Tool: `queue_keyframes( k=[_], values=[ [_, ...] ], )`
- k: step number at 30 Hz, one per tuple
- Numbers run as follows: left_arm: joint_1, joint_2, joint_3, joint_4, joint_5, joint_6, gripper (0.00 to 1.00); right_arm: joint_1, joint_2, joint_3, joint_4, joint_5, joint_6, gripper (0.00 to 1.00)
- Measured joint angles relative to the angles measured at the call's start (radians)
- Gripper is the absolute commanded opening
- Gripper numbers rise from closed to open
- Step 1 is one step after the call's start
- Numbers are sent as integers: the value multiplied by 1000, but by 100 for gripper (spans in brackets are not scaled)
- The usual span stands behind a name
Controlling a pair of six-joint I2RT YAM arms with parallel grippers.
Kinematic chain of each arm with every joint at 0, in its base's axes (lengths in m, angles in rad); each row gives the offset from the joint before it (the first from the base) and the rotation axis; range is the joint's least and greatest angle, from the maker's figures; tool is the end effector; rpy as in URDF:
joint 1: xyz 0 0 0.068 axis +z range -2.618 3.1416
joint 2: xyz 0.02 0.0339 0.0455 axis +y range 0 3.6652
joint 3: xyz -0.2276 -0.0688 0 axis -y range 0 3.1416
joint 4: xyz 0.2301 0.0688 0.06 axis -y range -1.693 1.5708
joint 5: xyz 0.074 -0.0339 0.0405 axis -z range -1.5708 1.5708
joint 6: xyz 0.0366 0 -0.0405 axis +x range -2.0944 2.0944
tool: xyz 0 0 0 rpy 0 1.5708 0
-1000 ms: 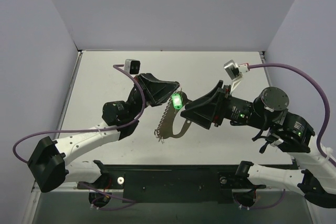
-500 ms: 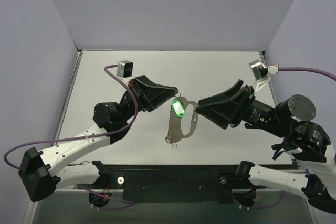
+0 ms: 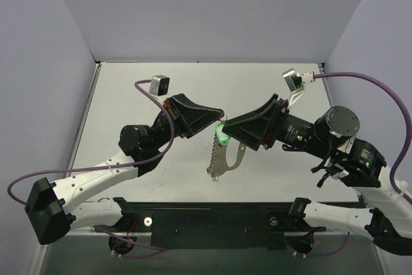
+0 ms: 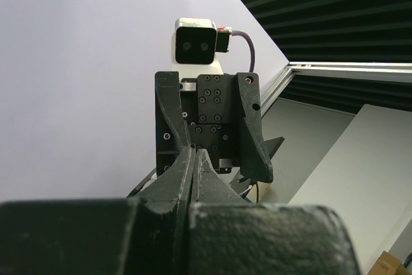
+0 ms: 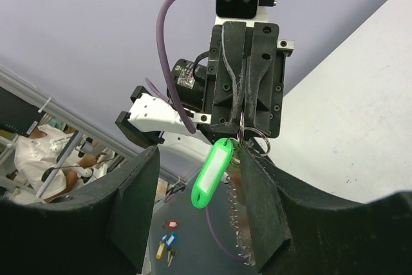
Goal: Remove the keys from the keyring
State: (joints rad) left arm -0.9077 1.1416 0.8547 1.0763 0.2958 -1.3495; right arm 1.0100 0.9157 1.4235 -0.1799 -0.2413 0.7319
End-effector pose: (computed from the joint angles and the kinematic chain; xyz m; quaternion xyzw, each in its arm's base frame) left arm 0.1392 -0.1955 0.3903 0.0504 0.3974 -0.8506 0.3406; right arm 0.0761 0.1375 0.4936 -0.1770 0.5588 0.6625 0.4663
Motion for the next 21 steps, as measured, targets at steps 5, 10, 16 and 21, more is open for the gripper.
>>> queue_keyframes(
  k=[5,10,16,21],
  values=[
    [-10,4,10,-1,5,3,0,0,-6,0,0,1,-3,49],
    [-14,4,13,-1,5,4,0,0,-34,-31,8,2,-2,48],
    [-22,11,14,5,3,6,0,0,-74,-104,52,2,19,48],
    [-34,30,14,5,-11,17,0,1,-76,-125,77,1,32,48]
  ],
)
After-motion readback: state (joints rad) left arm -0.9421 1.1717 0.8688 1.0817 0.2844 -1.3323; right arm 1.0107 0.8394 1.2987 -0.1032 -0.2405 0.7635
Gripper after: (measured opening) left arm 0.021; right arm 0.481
